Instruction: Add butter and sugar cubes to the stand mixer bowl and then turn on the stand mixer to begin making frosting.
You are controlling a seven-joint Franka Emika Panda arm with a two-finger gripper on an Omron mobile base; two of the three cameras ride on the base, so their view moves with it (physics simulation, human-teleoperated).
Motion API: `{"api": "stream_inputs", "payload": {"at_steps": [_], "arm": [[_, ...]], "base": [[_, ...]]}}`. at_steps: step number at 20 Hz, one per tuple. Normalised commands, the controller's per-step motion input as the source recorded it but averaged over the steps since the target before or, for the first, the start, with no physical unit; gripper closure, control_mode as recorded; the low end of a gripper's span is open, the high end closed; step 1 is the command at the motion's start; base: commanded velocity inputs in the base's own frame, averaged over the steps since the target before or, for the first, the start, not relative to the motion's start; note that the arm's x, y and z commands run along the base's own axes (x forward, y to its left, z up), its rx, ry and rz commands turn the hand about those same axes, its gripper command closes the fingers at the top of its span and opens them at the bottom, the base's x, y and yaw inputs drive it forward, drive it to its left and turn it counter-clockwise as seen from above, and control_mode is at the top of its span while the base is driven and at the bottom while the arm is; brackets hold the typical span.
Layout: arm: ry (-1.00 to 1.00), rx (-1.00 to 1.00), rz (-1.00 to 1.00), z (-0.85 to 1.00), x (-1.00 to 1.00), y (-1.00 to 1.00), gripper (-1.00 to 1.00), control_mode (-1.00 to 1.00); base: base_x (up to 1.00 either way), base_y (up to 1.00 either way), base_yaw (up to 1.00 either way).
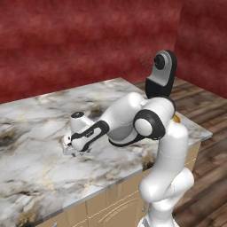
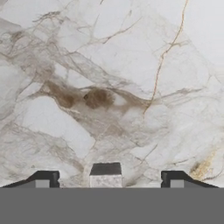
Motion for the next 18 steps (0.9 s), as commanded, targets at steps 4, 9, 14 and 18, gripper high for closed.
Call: {"api": "stream_inputs", "payload": {"at_steps": [4, 9, 14, 18], "arm": [[-0.01, 0.0, -0.01, -0.21, 0.0, 0.0, 1.0, -1.0], [-0.03, 0.0, 0.0, -0.2, 0.0, 0.0, 1.0, -1.0], [-0.04, 0.0, 0.0, -0.21, 0.0, 0.0, 1.0, -1.0], [-0.05, 0.0, 0.0, -0.23, 0.0, -0.01, 1.0, -1.0]], "base": [[0.0, 0.0, 0.0], [0.0, 0.0, 0.0], [0.0, 0.0, 0.0], [0.0, 0.0, 0.0]]}}
